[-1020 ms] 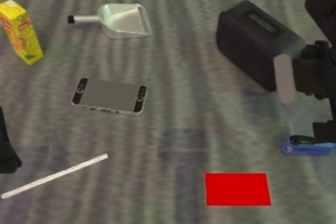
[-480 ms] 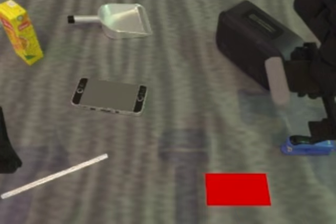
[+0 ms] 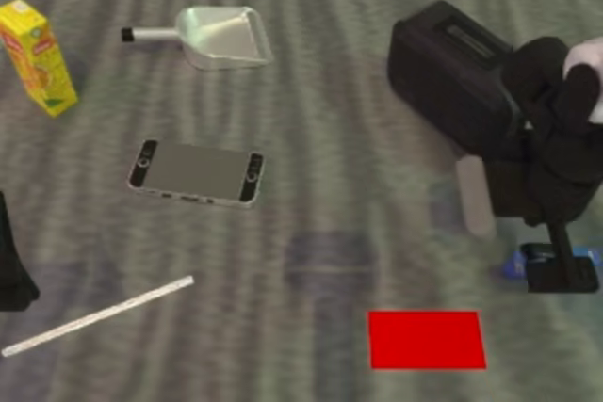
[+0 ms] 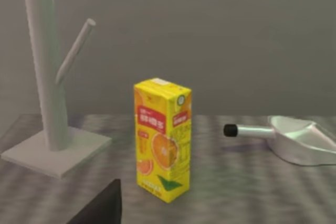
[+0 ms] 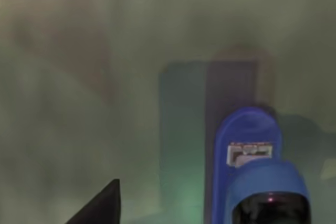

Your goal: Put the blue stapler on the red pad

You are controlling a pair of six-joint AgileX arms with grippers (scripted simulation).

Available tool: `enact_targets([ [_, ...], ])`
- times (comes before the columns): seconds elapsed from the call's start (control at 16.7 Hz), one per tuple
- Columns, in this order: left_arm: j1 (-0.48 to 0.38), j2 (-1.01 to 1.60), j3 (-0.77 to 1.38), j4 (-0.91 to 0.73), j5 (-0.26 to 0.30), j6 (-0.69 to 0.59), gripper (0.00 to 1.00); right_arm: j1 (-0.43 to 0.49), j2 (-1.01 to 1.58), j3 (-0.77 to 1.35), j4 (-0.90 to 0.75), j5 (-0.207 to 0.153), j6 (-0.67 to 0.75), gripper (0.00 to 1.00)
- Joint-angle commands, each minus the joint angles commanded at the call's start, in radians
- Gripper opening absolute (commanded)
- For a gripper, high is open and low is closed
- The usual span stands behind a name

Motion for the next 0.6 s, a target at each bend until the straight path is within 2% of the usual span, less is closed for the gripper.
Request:
enact_targets([
  [0.18, 0.0, 0.0, 0.0, 0.0, 0.0, 0.0, 1.0, 0.001, 0.03, -0.044, 0.065, 0.0, 0.001, 1.0],
  [0.42, 0.0, 0.0, 0.0, 0.0, 0.0, 0.0, 1.0, 0.001, 0.031, -0.045, 0.067, 0.0, 0.001, 1.0],
  [0.6, 0.0, 0.0, 0.0, 0.0, 0.0, 0.0, 1.0, 0.001, 0.031, -0.045, 0.067, 0.0, 0.001, 0.77],
])
